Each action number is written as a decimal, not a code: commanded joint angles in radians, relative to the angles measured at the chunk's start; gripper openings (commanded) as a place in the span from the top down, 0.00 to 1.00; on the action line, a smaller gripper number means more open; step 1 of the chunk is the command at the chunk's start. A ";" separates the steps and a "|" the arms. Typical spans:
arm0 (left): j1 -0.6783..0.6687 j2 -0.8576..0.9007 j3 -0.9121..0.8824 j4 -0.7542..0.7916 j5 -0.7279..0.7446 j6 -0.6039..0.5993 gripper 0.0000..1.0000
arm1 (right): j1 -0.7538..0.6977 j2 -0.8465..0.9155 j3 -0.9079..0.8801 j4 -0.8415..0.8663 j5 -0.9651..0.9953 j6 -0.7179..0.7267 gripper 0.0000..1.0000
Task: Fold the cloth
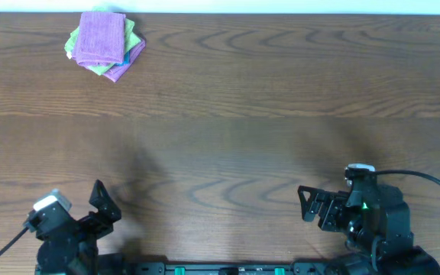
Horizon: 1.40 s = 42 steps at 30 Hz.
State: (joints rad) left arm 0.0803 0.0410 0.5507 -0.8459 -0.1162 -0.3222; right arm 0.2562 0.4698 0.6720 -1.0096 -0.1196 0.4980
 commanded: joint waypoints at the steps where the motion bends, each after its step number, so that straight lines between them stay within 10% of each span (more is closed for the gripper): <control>1: -0.016 -0.038 -0.058 0.019 -0.014 0.040 0.05 | -0.008 -0.004 -0.003 -0.001 -0.004 0.014 0.01; 42: -0.057 -0.037 -0.313 -0.021 0.012 0.169 0.05 | -0.008 -0.004 -0.003 -0.001 -0.004 0.014 0.01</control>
State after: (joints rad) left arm 0.0288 0.0109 0.2710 -0.8474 -0.1078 -0.1745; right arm 0.2562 0.4698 0.6720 -1.0096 -0.1196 0.4980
